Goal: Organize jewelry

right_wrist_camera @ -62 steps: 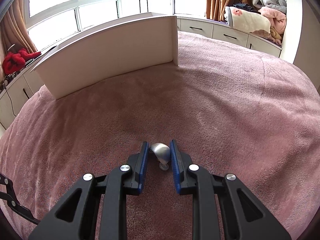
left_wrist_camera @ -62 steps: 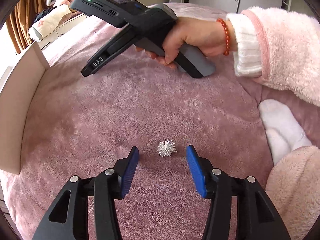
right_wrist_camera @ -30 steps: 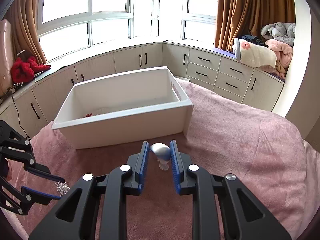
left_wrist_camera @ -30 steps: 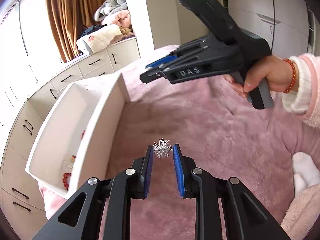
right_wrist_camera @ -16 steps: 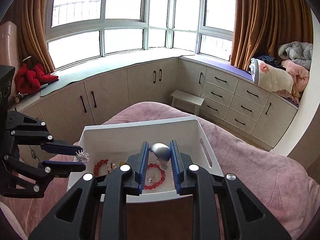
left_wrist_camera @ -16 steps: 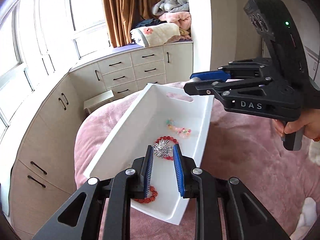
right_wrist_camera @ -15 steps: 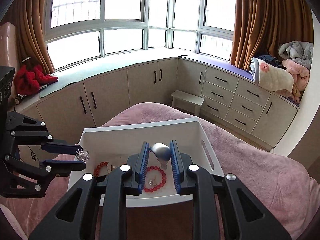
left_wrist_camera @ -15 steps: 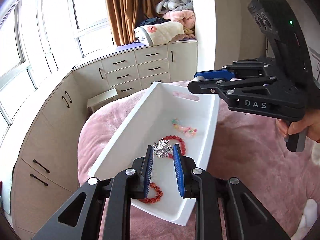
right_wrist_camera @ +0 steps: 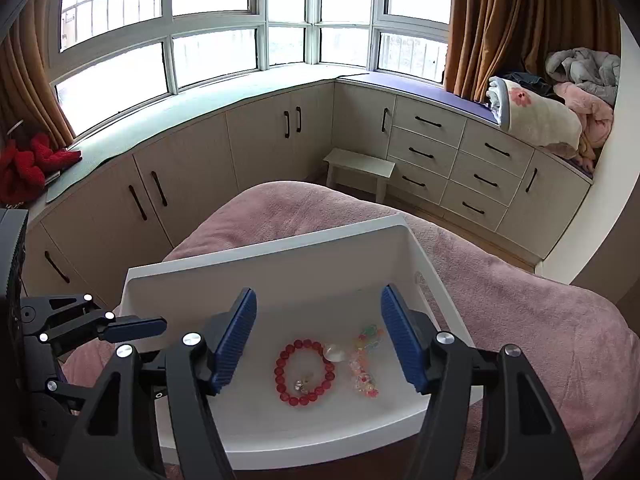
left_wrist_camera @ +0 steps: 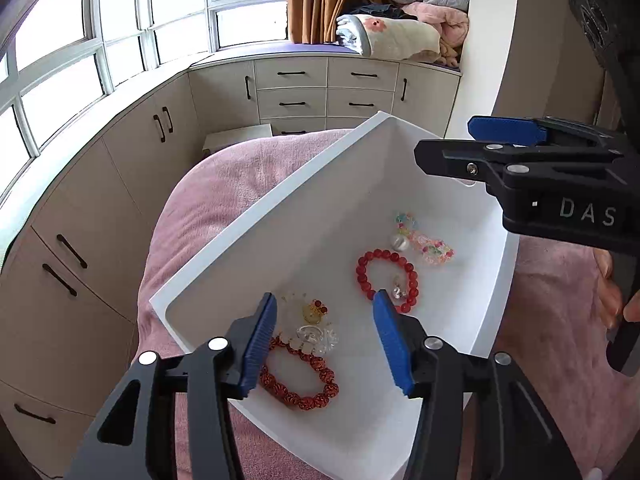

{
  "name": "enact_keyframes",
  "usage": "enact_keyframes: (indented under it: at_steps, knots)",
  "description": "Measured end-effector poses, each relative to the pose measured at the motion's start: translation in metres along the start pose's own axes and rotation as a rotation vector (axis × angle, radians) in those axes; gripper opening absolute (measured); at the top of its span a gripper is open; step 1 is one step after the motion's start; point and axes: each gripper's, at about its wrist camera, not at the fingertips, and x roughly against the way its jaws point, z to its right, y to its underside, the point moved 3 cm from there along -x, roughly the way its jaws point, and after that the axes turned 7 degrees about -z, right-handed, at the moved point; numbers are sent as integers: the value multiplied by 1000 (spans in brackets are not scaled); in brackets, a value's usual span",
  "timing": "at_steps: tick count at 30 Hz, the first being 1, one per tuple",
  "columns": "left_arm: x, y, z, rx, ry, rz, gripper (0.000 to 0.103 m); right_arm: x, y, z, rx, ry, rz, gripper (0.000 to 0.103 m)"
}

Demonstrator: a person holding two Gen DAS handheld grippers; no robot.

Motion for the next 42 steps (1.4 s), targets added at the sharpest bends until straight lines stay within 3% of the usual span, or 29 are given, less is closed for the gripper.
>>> enact_keyframes:
  at_steps: [1, 3, 5, 8, 10, 13, 16, 25, 31, 42]
  knots:
    - [5, -2, 1, -6, -15, 25, 67, 5, -2, 2, -11, 2, 12, 72]
    - [18, -6, 1, -13, -47, 81, 76, 17, -5, 7, -41, 23, 45, 84]
    - [33, -9, -3, 27, -77, 120, 85, 32, -7, 11, -68, 31, 79, 89]
    - [49, -8, -9, 107, -59, 106, 89, 57, -7, 11, -65, 28, 109, 93]
    - [62, -5, -8, 106, -79, 110, 92, 77, -3, 7, -33, 52, 140, 98]
    - [86, 3, -2, 72, -154, 163, 93, 105, 8, 3, 13, 62, 182, 98]
    - [103, 17, 3, 59, -182, 203, 94, 125, 28, 3, 14, 51, 213, 98]
    - [113, 77, 29, -26, -176, 242, 94, 137, 102, 6, -4, 64, 260, 98]
    - [103, 105, 35, 13, -133, 249, 94, 129, 136, -1, 7, 64, 247, 98]
    - [101, 101, 35, 82, -110, 263, 94, 125, 149, 1, -14, 52, 246, 98]
